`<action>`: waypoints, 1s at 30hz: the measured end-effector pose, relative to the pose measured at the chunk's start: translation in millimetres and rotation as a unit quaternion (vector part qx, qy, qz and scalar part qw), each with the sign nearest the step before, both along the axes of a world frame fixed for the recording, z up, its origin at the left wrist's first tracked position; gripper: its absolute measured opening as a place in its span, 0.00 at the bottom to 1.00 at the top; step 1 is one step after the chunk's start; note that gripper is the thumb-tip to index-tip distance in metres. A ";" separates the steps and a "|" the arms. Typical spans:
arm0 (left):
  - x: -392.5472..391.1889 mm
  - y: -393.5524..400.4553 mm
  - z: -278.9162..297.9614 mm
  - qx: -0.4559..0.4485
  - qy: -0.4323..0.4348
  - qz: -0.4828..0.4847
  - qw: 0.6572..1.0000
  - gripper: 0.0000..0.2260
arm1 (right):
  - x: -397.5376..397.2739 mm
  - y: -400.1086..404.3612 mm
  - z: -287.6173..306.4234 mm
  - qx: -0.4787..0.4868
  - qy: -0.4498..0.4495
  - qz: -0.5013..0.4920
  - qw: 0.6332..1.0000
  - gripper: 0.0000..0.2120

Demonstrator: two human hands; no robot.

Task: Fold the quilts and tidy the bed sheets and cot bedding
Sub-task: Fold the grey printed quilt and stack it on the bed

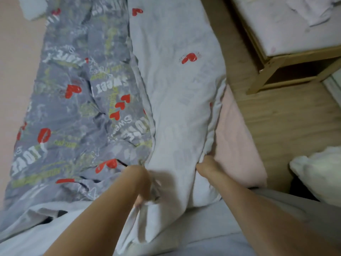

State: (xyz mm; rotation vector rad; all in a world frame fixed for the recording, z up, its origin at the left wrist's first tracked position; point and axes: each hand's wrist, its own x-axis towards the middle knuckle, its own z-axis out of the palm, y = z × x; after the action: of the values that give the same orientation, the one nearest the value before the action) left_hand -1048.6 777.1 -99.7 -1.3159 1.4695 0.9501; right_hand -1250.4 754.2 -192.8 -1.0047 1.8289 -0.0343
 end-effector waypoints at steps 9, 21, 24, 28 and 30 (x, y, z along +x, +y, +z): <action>-142.8 23.7 85.2 -0.172 0.294 0.216 0.915 0.68 | -130.5 -4.4 196.3 -0.251 0.194 -0.072 0.946 0.13; -316.9 34.6 126.8 -0.380 0.233 -0.010 0.895 0.30 | -230.6 25.9 236.6 -0.327 0.220 -0.116 0.912 0.10; -360.6 21.4 141.6 -0.374 0.275 -0.048 0.884 0.16 | -279.5 22.1 237.0 -0.325 0.237 -0.115 0.908 0.09; -443.5 -2.0 165.2 -0.340 0.362 0.075 0.865 0.19 | -359.9 -6.8 253.8 -0.342 0.247 -0.157 0.893 0.10; -475.2 -20.2 167.0 -0.315 0.359 0.098 0.873 0.17 | -380.9 -21.9 259.6 -0.361 0.245 -0.193 0.879 0.12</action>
State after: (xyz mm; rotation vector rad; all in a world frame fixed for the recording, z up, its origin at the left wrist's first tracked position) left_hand -1523.7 756.9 67.3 -1.6896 2.3996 1.2282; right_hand -1631.2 732.3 66.8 -1.1944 2.5490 -0.8274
